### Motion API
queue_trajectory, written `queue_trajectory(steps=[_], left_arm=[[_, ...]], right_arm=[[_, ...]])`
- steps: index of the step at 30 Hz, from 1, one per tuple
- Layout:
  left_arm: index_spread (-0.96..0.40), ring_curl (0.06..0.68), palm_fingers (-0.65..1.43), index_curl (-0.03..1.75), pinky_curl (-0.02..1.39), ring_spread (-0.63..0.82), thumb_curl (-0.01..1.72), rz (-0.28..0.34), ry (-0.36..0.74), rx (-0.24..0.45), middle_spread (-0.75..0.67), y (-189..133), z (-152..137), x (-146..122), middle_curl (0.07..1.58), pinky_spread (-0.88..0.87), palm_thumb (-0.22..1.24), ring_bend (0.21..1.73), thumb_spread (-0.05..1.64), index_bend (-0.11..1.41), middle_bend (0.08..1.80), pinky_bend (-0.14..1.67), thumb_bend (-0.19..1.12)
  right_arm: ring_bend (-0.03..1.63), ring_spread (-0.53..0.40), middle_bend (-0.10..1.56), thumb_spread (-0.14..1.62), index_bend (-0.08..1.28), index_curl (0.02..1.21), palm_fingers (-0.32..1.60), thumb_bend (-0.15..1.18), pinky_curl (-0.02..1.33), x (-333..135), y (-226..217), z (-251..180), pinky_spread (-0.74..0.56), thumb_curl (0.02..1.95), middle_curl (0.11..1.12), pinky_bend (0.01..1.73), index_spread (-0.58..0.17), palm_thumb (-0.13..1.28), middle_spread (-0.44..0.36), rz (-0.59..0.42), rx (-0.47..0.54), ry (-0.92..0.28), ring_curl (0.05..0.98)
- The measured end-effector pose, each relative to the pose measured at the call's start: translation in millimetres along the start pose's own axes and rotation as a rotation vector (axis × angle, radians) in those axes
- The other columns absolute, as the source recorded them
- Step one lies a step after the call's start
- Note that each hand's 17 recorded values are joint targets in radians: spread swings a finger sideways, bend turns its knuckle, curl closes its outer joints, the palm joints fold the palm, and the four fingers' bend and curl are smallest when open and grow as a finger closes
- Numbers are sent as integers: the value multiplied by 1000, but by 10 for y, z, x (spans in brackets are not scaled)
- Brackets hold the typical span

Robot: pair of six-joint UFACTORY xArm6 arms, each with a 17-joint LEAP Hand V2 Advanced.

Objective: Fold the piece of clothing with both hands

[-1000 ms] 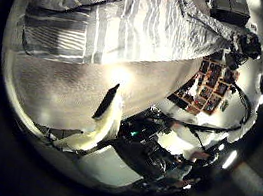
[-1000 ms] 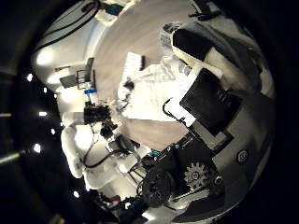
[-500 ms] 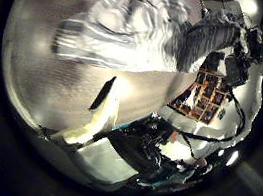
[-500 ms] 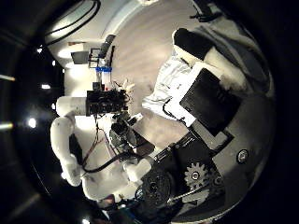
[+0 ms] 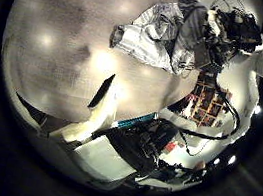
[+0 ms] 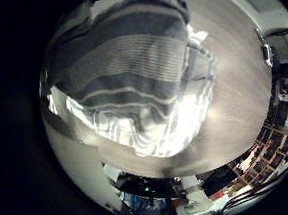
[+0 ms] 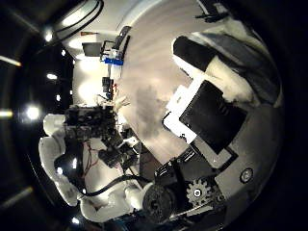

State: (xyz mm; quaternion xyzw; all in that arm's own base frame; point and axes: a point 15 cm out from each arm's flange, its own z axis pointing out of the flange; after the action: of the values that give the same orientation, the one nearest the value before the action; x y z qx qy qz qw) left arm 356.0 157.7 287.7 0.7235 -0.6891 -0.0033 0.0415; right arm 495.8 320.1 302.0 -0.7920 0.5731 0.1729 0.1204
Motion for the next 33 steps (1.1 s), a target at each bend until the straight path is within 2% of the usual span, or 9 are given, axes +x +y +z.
queue_trajectory(steps=[2,4,10,14,18,22,26,28,33], left_arm=[[-5,221,145,373,347,296,296,2,1,-5,188,44,26,25,314,344,403,677,1122,180,181,403,-20],[-7,221,146,373,346,296,296,3,1,-2,188,47,17,43,314,344,403,676,1122,180,182,402,-20],[-9,220,151,373,348,296,298,12,0,-3,180,39,0,128,316,339,401,671,1121,179,181,405,-20],[-10,219,152,373,348,297,299,23,1,-12,180,73,-8,234,316,333,400,674,1121,178,182,405,-20],[-10,218,151,373,349,296,300,34,1,-16,180,114,-16,327,317,331,400,672,1121,179,182,406,-20],[-10,217,151,373,348,297,301,40,-1,-10,180,161,-36,383,318,329,400,675,1121,178,182,405,-20],[-10,216,151,373,348,297,300,42,-3,-2,180,218,-85,402,318,329,396,677,1118,178,182,405,-21],[-10,215,151,373,348,297,301,42,-5,0,180,253,-95,409,318,329,399,677,1119,179,182,406,-19],[-10,213,153,376,348,297,300,45,-11,5,180,363,-112,418,317,328,396,677,1117,184,180,404,-21]], right_arm=[[1292,-266,1015,1092,668,570,619,-20,591,-10,106,38,-425,705,531,1185,-359,722,-184,-48,-43,-3,526],[1193,-244,905,1113,614,538,286,-21,600,-27,242,71,-303,681,494,1132,-410,711,-209,-94,-96,-8,495],[970,-125,705,1143,536,448,47,-18,522,-155,446,-31,108,621,405,1021,-490,690,-251,-270,-139,-21,373],[863,-93,658,1135,518,419,19,-10,445,-205,494,-220,269,605,380,871,-513,726,-263,-357,-116,-21,317],[717,-126,786,1100,633,425,168,-18,350,-181,434,-414,342,602,403,650,-552,745,-296,-427,-59,15,255],[628,-129,748,1057,729,451,229,-21,298,21,269,-521,382,605,387,536,-563,752,-286,-458,-5,130,226],[579,-98,648,1038,730,448,224,-32,279,234,170,-532,410,597,355,498,-554,715,-240,-474,1,263,212],[561,-72,602,1039,700,438,215,-34,276,352,129,-535,421,590,344,494,-544,687,-212,-481,-6,350,209],[561,33,434,1067,415,357,81,-28,297,560,-12,-536,437,564,306,578,-482,607,-104,-491,-11,593,215]])
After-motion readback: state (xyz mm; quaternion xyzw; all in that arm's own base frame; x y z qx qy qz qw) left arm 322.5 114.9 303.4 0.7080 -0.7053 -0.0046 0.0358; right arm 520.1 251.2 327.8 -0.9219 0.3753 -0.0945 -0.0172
